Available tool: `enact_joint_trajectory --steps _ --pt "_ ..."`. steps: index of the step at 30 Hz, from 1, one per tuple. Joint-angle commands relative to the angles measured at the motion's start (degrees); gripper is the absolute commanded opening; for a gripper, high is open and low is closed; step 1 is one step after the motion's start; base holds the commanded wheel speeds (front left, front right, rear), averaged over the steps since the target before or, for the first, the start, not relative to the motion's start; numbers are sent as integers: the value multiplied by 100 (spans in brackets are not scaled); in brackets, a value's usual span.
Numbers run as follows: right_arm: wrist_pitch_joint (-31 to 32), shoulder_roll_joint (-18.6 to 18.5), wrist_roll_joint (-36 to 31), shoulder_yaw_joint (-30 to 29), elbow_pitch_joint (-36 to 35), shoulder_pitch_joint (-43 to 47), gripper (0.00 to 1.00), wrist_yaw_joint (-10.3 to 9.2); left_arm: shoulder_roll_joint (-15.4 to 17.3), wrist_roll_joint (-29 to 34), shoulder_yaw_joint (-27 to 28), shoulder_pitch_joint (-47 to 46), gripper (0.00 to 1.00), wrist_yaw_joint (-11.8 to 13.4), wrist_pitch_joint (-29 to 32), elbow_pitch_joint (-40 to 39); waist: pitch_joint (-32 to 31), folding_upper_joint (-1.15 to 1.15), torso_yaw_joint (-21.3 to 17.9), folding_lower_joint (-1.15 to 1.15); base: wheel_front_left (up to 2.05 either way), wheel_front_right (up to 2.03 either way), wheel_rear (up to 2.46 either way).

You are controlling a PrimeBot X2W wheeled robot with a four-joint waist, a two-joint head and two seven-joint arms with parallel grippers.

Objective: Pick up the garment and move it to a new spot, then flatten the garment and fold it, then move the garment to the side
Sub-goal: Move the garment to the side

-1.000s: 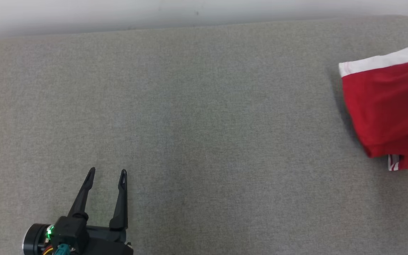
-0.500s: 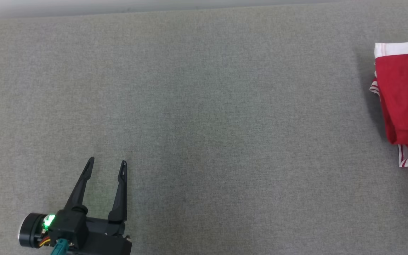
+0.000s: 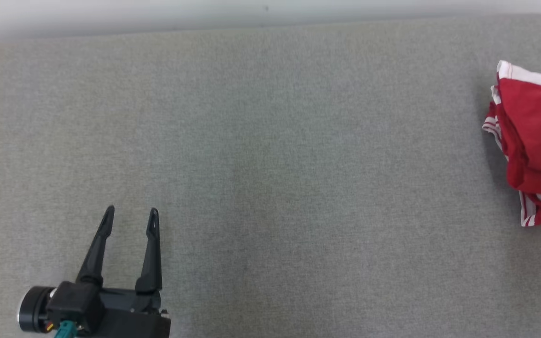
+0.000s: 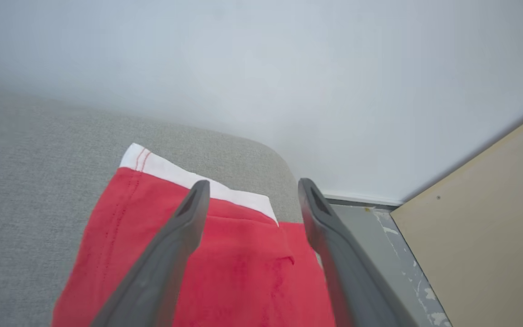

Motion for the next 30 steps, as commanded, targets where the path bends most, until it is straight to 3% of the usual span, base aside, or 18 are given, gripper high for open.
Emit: enact_joint_trajectory --steps 1,10,19,25,30 --pt "-67 56 75 -22 -48 100 100 11 -19 -34 21 83 100 14 -16 -13 -167 0 55 0 0 0 0" --pt "-839 841 944 540 -1114 1336 100 6 -110 -175 366 462 100 226 -16 3 -823 0 101 0 0 0 0" --pt "-1272 1820 644 250 -2240 2700 100 6 -129 -200 406 744 100 438 -16 212 -1362 0 197 0 0 0 0" --pt "-1683 2522 472 -87 -2533 3391 100 6 -130 -201 340 943 100 477 -16 373 -1602 0 187 0 0 0 0" --pt "-1786 2854 371 -61 -2510 3683 100 6 -130 -134 371 1023 100 404 -16 532 -1685 0 157 0 0 0 0"
